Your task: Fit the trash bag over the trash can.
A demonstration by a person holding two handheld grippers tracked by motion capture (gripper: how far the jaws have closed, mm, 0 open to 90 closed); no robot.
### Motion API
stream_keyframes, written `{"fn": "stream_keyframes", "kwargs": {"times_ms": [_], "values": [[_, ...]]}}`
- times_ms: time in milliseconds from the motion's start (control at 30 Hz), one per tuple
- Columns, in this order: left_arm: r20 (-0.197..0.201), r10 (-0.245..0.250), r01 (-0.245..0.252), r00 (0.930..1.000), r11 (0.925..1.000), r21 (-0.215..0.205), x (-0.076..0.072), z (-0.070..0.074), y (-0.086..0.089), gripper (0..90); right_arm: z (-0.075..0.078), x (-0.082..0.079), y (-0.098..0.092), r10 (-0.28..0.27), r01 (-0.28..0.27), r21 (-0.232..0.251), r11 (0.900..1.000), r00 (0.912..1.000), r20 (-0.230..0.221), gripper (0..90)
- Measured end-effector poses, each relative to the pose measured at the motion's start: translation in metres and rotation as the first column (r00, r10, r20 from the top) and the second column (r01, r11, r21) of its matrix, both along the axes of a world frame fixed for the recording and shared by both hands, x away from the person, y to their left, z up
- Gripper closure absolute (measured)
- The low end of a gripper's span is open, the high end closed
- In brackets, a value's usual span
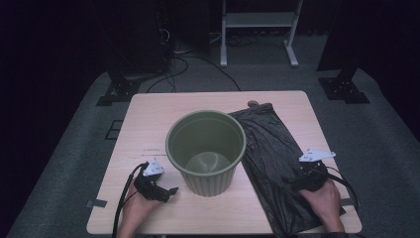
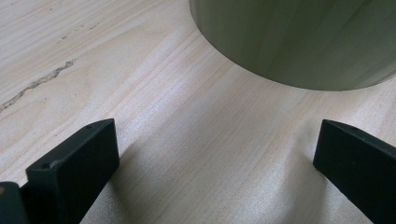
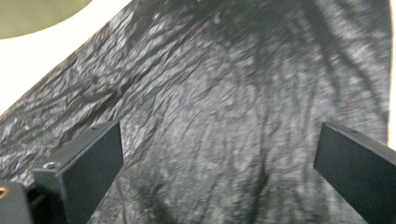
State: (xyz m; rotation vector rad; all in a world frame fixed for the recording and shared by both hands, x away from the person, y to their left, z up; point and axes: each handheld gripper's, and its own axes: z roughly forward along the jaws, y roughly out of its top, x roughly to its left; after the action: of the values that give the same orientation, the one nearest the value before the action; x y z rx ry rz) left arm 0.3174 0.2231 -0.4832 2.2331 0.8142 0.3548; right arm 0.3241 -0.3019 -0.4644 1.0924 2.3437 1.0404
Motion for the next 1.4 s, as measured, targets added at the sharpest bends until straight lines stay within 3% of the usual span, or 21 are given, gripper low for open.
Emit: {"fn": "stream_keyframes", "kwargs": {"times_ms": [300, 533, 833, 1133, 1167, 1233, 1400], "values": [[0.0, -0.001, 0.001, 1.0, 1.0, 0.0, 0.0, 0.0, 0.0, 0.0, 0.011, 0.014, -0.009, -0.031, 0.032, -0.015, 0.999, 0.9993, 0.018, 0.0], [0.001, -0.003, 0.003, 1.0, 1.0, -0.001, 0.0, 0.0, 0.0, 0.0, 0.012, 0.028, -0.016, -0.05, 0.05, -0.026, 0.998, 0.9987, 0.007, 0.0], [0.001, -0.013, 0.013, 0.9999, 0.9999, -0.001, 0.0, 0.0, 0.0, 0.0, 0.001, 0.059, -0.022, -0.085, 0.084, -0.025, 0.996, 0.9953, -0.047, 0.0], [0.0, -0.02, 0.02, 0.9998, 0.9998, 0.0, -0.001, 0.0, -0.001, 0.0, -0.011, 0.073, -0.022, -0.099, 0.097, -0.033, 0.995, 0.9919, -0.079, 1.3], [0.0, -0.021, 0.021, 0.9998, 0.9998, 0.0, -0.001, 0.0, -0.001, 0.0, -0.014, 0.074, -0.021, -0.085, 0.082, -0.034, 0.996, 0.9921, -0.093, 6.6], [0.0, -0.021, 0.021, 0.9998, 0.9998, -0.001, -0.001, 0.0, -0.001, 0.0, -0.014, 0.074, -0.02, -0.085, 0.081, -0.038, 0.996, 0.9925, -0.088, 8.2], [0.0, -0.022, 0.022, 0.9998, 0.9998, -0.001, -0.001, 0.0, -0.001, 0.0, -0.014, 0.07, -0.019, -0.054, 0.053, -0.022, 0.998, 0.9966, -0.062, 35.4]]}}
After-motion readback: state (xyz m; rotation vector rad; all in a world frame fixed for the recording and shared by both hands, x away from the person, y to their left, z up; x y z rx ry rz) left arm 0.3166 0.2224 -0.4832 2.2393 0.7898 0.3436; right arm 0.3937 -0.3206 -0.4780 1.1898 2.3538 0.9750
